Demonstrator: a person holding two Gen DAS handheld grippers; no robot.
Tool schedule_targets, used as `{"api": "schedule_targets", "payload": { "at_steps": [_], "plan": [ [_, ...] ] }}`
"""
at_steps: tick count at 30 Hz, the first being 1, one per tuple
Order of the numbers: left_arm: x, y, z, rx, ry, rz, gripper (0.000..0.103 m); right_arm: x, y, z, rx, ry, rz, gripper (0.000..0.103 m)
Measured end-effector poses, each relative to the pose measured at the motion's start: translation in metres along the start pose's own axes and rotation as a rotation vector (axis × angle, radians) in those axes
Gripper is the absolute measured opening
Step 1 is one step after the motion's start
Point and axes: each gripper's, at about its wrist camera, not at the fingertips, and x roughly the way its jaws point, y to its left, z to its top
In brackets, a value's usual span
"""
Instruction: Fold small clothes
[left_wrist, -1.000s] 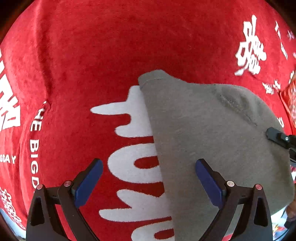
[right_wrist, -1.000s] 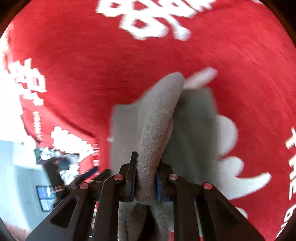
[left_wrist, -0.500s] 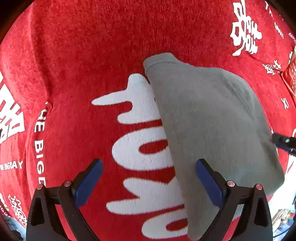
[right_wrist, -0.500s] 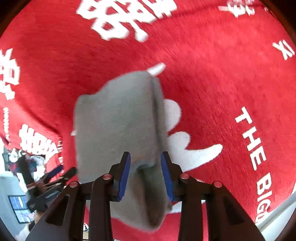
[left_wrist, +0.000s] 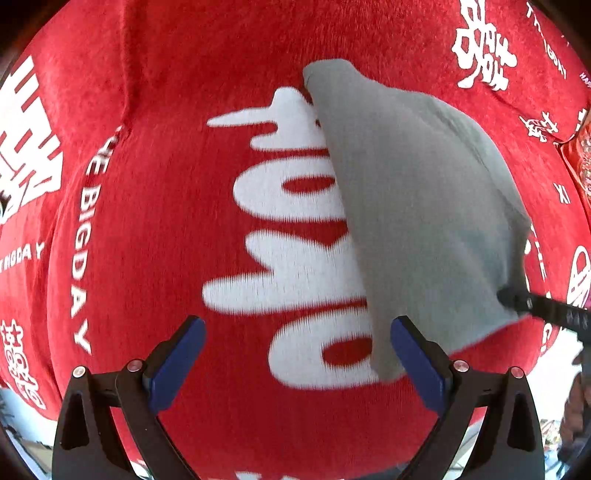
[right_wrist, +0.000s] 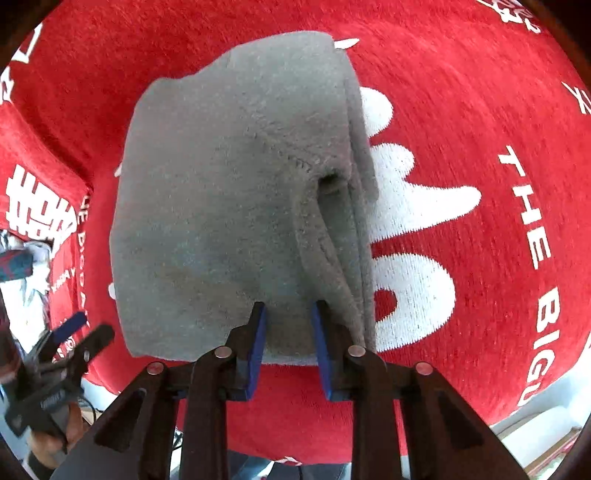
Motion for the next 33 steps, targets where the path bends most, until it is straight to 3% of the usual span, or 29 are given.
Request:
{"api": "schedule_targets", "payload": {
  "at_steps": [10,16,23,24,27,33],
  "plan": [
    [-0.023,0.028,-0.037,-0.109,-0.029,-0.036,0.101,0.007,0.027,0.014,-0.013,0.07,-0.149,0.029],
    [-0.035,0.046,-0.041,-0.147,-0.067,-0.042,0.101,0.005,0.04,0.009,-0.016,0.083,-0.247,0.03],
    [-0.042,0.046,-0.028,-0.276,-0.094,-0.061,0.101,0.001,0.052,0.018,-0.089,0.101,-0.345,0.033],
    [-0.043,0.043,-0.026,-0.281,-0.101,-0.056,0.101,-0.002,0.054,0.021,-0.103,0.102,-0.344,0.038],
    [-0.043,0.031,-0.014,-0.3,-0.115,-0.014,0.101,-0.013,0.061,0.032,-0.151,0.096,-0.291,0.04],
    [-0.037,-0.004,0.007,-0.394,-0.118,0.018,0.101,-0.043,0.065,0.067,-0.28,-0.009,-0.214,0.05]
  ]
}}
